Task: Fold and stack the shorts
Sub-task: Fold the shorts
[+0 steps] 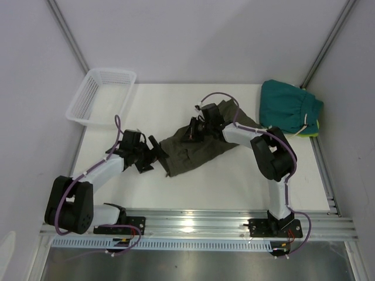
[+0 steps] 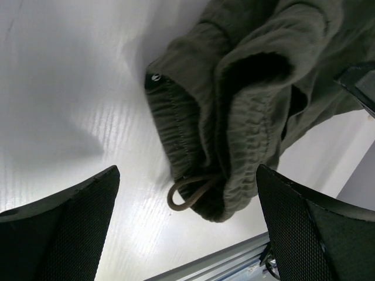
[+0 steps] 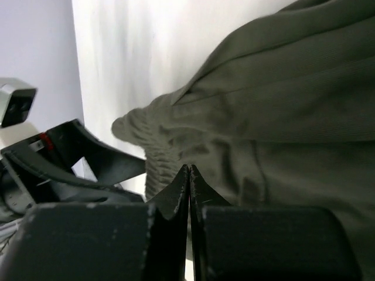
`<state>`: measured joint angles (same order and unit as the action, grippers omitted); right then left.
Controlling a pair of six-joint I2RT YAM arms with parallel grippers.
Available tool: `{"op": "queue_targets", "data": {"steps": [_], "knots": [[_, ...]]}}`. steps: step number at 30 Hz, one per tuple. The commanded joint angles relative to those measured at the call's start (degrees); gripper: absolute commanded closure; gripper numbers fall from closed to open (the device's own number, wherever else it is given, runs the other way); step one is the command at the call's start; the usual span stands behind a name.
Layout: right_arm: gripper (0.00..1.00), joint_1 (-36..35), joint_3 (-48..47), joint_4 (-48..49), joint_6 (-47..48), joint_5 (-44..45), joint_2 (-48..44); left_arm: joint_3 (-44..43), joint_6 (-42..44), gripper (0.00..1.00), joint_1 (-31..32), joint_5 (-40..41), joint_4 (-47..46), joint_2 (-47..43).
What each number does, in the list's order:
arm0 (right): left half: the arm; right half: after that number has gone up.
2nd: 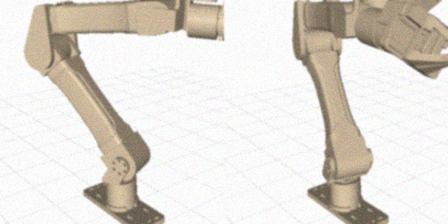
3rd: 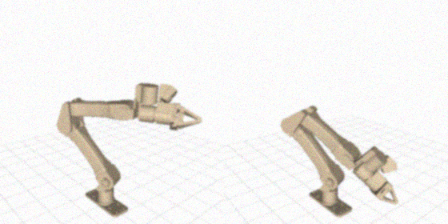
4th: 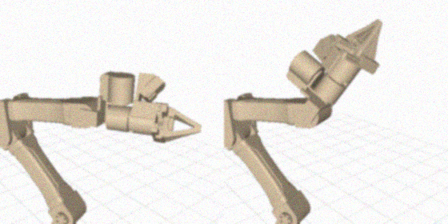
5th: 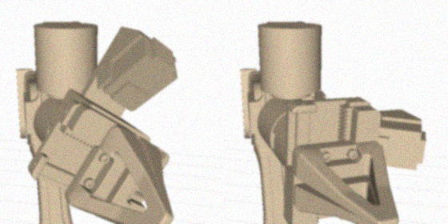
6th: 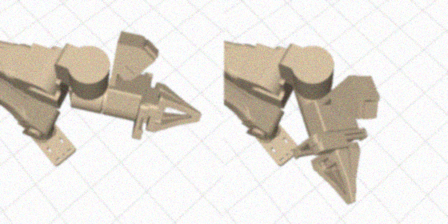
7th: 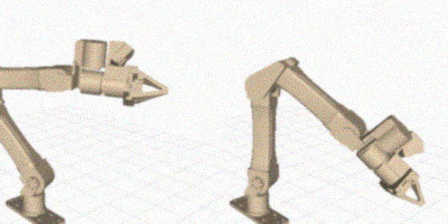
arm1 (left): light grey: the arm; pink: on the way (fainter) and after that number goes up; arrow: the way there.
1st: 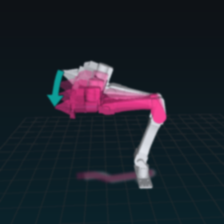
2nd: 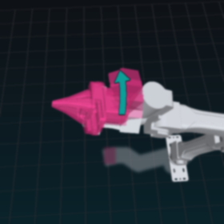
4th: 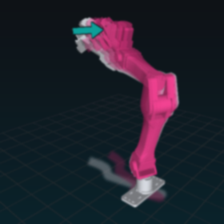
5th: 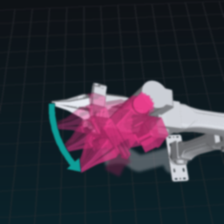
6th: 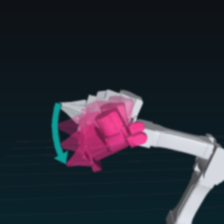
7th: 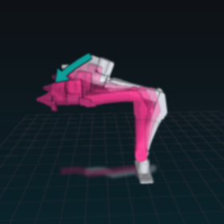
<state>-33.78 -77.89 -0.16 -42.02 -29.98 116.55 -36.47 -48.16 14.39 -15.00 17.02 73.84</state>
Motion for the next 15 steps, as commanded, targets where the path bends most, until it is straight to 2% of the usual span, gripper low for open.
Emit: {"op": "queue_targets", "data": {"steps": [1,4,8,11,15], "knots": [[1.0,-1.6,0.2,3.9,-1.0,-2.6,-1.2,2.2,-1.8,0.01,0.1,1.3,-3.7,-2.2],[1.0,-2.6,1.9,6.0,-2.6,-4.6,-2.5,3.4,-2.2,0.01,0.0,0.8,-6.4,-1.4],[1.0,-4.4,2.9,7.2,-4.0,-6.9,-2.6,6.1,-2.1,0.01,-0.1,-2.3,-14.7,-1.6],[1.0,-5.5,4.0,8.8,-6.0,-8.6,-1.8,6.9,-2.0,0.01,-0.2,-2.2,-15.9,-1.8],[1.0,-6.8,4.1,4.8,-4.0,-7.2,0.3,7.1,-1.8,0.01,-0.2,-3.0,-18.4,-0.5]]}}
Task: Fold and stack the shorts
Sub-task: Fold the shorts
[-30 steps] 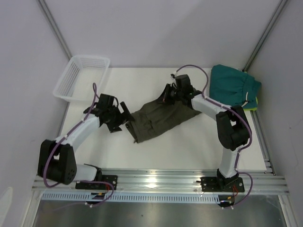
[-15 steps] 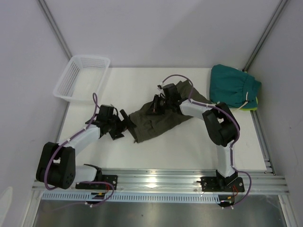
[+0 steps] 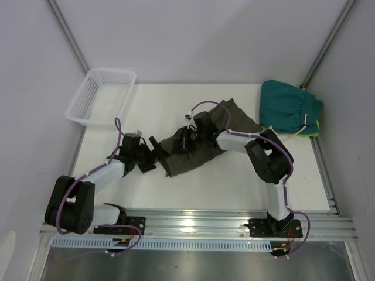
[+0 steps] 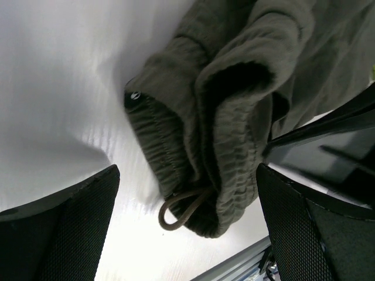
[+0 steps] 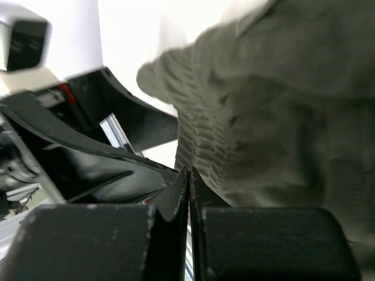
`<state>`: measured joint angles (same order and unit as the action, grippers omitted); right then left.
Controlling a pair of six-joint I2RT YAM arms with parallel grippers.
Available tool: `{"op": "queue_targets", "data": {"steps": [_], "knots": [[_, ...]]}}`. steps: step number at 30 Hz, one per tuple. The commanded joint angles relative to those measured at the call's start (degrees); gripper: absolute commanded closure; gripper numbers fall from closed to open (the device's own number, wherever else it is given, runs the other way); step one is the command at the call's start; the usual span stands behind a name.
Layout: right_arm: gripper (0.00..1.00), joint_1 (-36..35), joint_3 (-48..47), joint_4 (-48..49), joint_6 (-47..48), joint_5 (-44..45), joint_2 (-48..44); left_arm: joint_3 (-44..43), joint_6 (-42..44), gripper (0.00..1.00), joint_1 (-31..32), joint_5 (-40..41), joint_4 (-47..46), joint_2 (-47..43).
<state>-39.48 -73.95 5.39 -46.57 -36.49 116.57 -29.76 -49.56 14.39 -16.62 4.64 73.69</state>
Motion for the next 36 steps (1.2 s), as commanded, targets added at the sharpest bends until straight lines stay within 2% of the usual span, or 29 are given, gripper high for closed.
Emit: {"op": "queue_targets", "data": {"steps": [1,7,16,17,21,26,36], "knots": [[1.0,-1.3,-0.1,-1.5,1.0,-0.5,1.5,0.4,-0.4,0.01,-0.2,-1.4,-6.3,0.2],[1.0,-2.4,-0.5,-9.5,5.5,5.1,5.1,0.7,0.9,0.01,-0.2,-0.4,-6.4,2.2],[1.0,-0.8,2.1,-5.4,2.0,4.6,7.4,1.9,2.3,0.01,-0.1,0.6,-9.8,5.3],[1.0,-0.7,2.7,-1.8,1.4,4.1,7.4,1.9,2.4,0.01,-0.1,0.6,-11.4,6.1],[1.0,-0.6,4.1,1.1,-0.3,3.6,4.0,1.9,2.7,0.01,0.1,0.5,-14.2,9.2],[1.0,0.7,2.9,0.3,-0.4,3.4,1.2,2.4,3.5,0.02,0.1,0.8,-14.3,7.4],[1.0,1.9,-2.5,-4.9,0.9,5.6,-2.2,4.2,3.0,0.02,0.1,0.8,-14.7,5.9]]}}
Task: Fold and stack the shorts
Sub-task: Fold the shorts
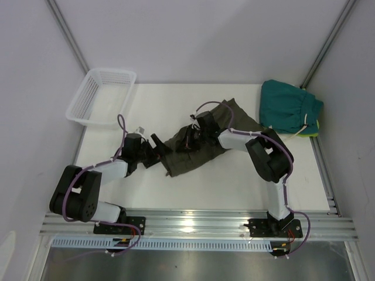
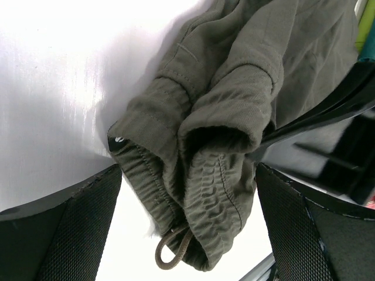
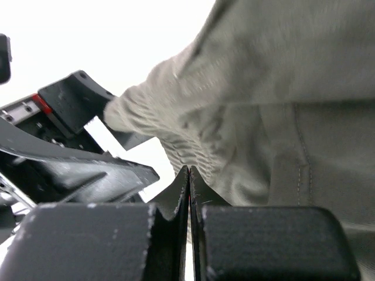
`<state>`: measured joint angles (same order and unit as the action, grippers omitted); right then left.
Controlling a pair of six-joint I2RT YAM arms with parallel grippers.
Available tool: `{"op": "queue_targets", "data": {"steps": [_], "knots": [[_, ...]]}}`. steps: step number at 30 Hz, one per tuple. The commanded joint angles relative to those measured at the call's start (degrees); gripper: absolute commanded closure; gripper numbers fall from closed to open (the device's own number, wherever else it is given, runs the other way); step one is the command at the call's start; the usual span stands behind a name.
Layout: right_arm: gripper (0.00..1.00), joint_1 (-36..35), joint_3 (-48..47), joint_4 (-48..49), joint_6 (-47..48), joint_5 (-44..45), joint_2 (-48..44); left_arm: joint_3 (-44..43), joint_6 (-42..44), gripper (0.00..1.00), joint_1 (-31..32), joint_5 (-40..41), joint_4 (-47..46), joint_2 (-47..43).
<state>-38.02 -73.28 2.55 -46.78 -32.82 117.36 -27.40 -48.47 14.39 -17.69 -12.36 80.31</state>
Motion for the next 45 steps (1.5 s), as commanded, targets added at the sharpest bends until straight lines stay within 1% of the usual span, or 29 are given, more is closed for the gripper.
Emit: {"op": "queue_targets", "data": {"steps": [1,5,7,8,10,12,15,18,23,27,28,31,32,34,35,36,37,38,40,42,43,45], "knots": [[1.0,0.6,-3.7,-4.3,2.0,2.4,-2.1,2.2,2.1,0.02,0.1,2.2,2.8,-1.0],[1.0,1.1,-5.3,-5.2,3.4,2.4,1.6,2.6,3.1,0.02,0.1,3.8,4.4,-1.9],[1.0,0.3,-7.9,-8.9,5.4,4.2,3.3,2.5,3.3,0.03,0.4,3.8,5.1,-1.7],[1.0,0.1,-8.9,-10.0,7.0,4.5,4.3,2.3,3.0,0.03,1.1,4.3,7.2,-1.5],[1.0,-0.6,-10.4,-11.4,7.7,4.5,6.8,2.1,1.6,0.03,2.0,6.6,8.7,-1.9],[1.0,-0.7,-10.4,-11.4,7.6,4.5,8.0,3.0,0.5,0.02,2.6,6.6,7.2,-2.0],[1.0,-1.4,-10.3,-11.7,7.8,5.0,8.6,2.0,-0.7,0.02,3.2,6.7,8.0,0.5],[1.0,-2.7,-10.2,-12.6,8.3,5.3,8.9,2.1,-2.7,0.02,4.6,6.7,6.3,2.4],[1.0,-3.8,-8.6,-11.1,6.8,5.0,9.6,1.3,-4.1,0.03,6.7,6.7,2.7,6.6],[1.0,-4.3,-8.1,-10.0,5.7,4.6,10.5,2.3,-4.5,0.04,7.6,6.8,0.9,8.0],[1.0,-4.3,-8.1,-10.1,5.6,4.6,10.7,2.7,-4.7,0.06,7.8,6.6,-0.6,8.0],[1.0,-4.1,-8.2,-10.0,5.4,4.2,11.0,3.8,-4.9,0.17,8.0,5.1,-2.8,7.9],[1.0,-4.1,-8.1,-9.8,4.8,4.1,11.0,3.8,-4.5,0.26,8.1,5.0,-2.8,7.7],[1.0,-3.6,-7.2,-8.2,3.5,3.3,11.0,3.6,-4.4,0.37,8.2,5.1,-2.6,6.7],[1.0,-3.5,-6.7,-7.5,2.2,3.1,10.9,3.5,-4.4,0.49,8.2,5.3,-1.4,6.4],[1.0,-3.3,-6.4,-6.4,1.5,2.7,11.0,3.5,-4.4,0.57,8.1,5.8,-0.7,5.3],[1.0,-3.0,-6.4,-6.2,1.3,2.7,11.0,3.7,-4.4,0.62,8.2,5.9,-0.4,4.6],[1.0,-3.0,-6.6,-6.1,1.2,2.6,11.1,4.2,-4.2,0.66,8.2,6.0,-0.3,4.0],[1.0,-3.0,-6.9,-6.3,1.2,2.8,11.2,4.3,-4.0,0.68,8.1,6.4,0.1,2.8],[1.0,-3.0,-6.9,-6.1,0.6,2.5,11.5,4.1,-3.7,0.76,8.1,6.4,0.8,2.3],[1.0,-2.9,-6.9,-6.0,0.5,2.5,11.5,3.5,-3.5,0.82,8.1,6.5,1.4,2.0],[1.0,-2.9,-6.8,-5.7,0.2,2.6,11.6,3.1,-3.0,0.87,8.2,6.4,2.5,1.6]]}}
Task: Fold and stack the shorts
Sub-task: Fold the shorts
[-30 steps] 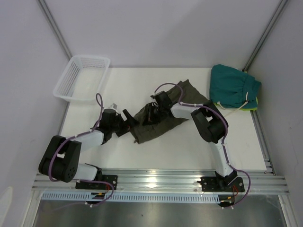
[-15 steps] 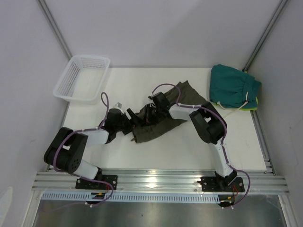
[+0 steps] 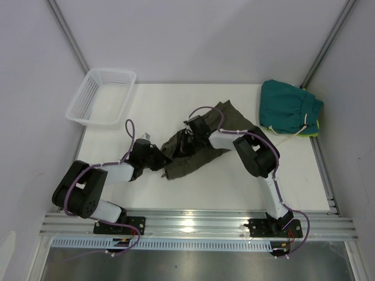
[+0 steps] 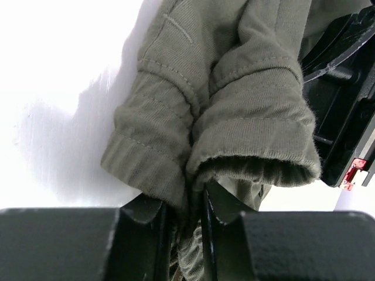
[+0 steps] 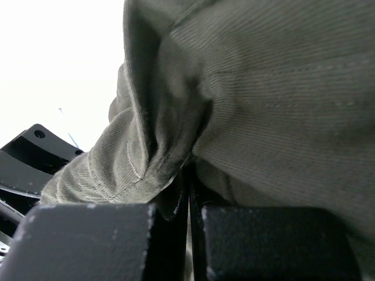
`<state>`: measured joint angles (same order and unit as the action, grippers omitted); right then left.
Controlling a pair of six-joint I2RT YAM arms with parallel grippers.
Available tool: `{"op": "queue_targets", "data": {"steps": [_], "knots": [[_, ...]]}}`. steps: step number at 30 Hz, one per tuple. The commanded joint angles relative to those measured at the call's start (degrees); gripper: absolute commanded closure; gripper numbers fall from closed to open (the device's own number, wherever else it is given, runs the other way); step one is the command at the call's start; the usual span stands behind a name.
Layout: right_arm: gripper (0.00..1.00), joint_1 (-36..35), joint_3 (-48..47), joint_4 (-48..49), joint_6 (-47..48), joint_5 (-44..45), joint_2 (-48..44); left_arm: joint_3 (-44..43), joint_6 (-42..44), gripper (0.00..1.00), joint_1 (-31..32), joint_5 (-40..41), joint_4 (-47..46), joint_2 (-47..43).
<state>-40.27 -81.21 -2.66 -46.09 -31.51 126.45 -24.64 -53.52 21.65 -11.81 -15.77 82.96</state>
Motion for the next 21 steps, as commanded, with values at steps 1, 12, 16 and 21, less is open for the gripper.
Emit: {"op": "queue_targets", "data": {"steps": [1,12,16,21], "knots": [[1.0,-0.7,1.1,-0.5,-0.7,1.2,2.4,-0.4,2.4,0.98,0.9,0.6,6.4,-1.5],[1.0,8.9,-1.1,0.8,2.1,-2.9,-6.3,-16.6,9.4,1.0,-0.9,-1.6,29.6,-2.9],[1.0,13.8,0.7,4.8,0.6,-6.0,-9.2,-19.9,9.6,1.0,-3.7,-6.5,34.5,-2.1],[1.0,18.2,1.9,-2.5,6.4,-4.4,-12.0,-24.5,12.6,1.0,-6.4,-8.5,42.4,-0.7]]}}
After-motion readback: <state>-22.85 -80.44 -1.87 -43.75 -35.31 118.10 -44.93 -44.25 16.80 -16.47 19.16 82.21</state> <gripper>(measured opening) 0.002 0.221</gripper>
